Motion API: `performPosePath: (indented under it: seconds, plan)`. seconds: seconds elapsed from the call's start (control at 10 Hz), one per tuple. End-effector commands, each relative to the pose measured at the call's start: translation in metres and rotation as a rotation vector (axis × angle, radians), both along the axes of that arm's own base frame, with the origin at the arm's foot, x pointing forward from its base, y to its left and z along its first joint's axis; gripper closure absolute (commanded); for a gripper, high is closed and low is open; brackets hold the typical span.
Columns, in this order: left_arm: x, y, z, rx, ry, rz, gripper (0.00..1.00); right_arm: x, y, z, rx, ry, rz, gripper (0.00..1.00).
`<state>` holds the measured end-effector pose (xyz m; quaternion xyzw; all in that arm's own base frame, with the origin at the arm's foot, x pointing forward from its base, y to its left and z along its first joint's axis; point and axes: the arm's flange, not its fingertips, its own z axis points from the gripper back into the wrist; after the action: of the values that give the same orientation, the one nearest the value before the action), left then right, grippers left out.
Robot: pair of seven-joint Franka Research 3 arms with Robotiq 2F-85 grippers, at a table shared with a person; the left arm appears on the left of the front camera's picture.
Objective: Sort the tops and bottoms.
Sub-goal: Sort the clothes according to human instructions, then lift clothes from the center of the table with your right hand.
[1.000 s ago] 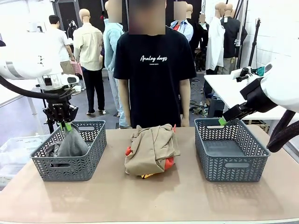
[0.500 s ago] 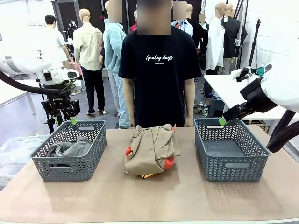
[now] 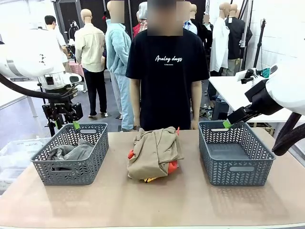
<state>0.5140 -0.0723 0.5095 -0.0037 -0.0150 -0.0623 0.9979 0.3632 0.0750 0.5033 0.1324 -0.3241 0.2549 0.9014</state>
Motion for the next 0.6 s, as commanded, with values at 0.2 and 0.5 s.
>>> performPosePath:
  seconds: [0.2,0.5]
  plan:
    - [-0.0008,0.0014,0.0021,-0.013,-0.002,0.005,0.20,0.0017,0.0000,-0.0026,0.021,0.007,0.010,0.00]
    - [-0.0008,0.0014,0.0021,-0.013,-0.002,0.005,0.20,0.0017,0.0000,-0.0026,0.021,0.007,0.010,0.00]
